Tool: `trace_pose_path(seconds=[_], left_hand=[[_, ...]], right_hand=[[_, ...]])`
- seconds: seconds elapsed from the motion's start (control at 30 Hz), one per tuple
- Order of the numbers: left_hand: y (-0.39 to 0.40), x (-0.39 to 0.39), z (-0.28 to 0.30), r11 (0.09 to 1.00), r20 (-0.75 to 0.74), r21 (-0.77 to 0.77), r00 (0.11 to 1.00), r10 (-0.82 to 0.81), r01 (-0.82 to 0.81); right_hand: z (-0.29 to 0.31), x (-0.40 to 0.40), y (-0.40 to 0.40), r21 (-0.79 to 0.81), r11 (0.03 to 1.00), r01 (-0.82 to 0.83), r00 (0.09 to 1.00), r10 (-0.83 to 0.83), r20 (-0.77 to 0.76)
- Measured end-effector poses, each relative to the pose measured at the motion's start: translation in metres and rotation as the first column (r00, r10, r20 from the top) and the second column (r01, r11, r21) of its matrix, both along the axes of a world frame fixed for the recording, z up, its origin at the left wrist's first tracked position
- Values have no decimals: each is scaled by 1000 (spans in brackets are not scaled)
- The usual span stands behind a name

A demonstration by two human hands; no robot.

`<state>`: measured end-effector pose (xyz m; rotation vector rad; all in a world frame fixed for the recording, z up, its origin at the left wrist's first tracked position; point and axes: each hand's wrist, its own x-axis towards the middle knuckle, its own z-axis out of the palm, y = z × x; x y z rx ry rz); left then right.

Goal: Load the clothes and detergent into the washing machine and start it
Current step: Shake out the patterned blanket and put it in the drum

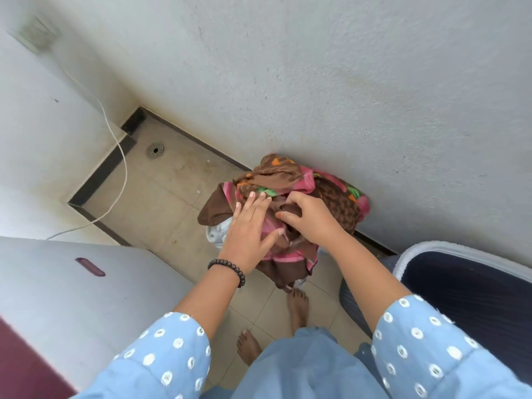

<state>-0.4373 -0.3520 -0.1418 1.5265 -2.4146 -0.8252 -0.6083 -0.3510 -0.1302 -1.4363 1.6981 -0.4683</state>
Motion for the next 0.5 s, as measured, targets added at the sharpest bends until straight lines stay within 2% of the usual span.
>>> trace_pose_path(seconds=[0.13,0.23,0.37,0.5], left_hand=[[9,17,47,999,-109,-17,993,47,-49],[13,23,88,992,-188,-67,978,90,-104],[9,27,139,975,-310,-142,943,121,-172],[10,37,186,960,-390,-201,915,102,-193]], right_hand=[[57,19,8,-86,996,-4,998,9,58],[105,31,13,-152,986,-63,993,77,85],[174,43,17,-275,948,-160,986,164,-8],[215,42,29,-319,942,-103,992,119,32]])
